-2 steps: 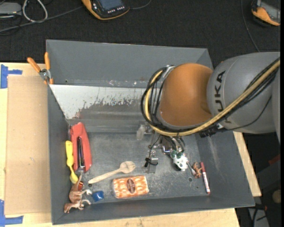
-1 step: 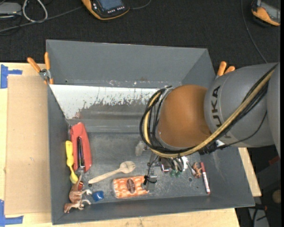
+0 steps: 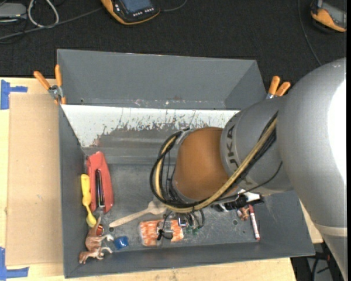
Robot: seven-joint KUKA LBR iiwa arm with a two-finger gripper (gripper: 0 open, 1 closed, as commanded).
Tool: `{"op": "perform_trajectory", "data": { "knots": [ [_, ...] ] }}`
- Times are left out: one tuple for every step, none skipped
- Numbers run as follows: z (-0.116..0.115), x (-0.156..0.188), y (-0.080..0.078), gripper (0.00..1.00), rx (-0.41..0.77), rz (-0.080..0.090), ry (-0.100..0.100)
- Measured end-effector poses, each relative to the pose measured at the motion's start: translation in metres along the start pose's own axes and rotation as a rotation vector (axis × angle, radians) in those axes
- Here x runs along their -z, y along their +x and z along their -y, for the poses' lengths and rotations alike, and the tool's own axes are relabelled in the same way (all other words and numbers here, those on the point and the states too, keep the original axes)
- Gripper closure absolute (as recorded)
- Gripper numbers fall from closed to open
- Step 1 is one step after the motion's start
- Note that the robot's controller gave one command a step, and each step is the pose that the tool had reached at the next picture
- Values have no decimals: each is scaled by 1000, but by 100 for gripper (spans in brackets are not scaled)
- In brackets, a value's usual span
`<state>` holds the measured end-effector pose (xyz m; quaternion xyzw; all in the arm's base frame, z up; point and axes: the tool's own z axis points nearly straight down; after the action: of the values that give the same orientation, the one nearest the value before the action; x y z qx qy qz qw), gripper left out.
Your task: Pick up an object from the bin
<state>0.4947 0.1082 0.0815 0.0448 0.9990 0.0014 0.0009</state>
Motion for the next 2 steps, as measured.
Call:
{"op": "perform_trajectory", "data": {
  "knots": [
    [14,-8,-12,100,-156,17,-5],
    [15,-8,-12,100,-156,17,-4]
  ]
}}
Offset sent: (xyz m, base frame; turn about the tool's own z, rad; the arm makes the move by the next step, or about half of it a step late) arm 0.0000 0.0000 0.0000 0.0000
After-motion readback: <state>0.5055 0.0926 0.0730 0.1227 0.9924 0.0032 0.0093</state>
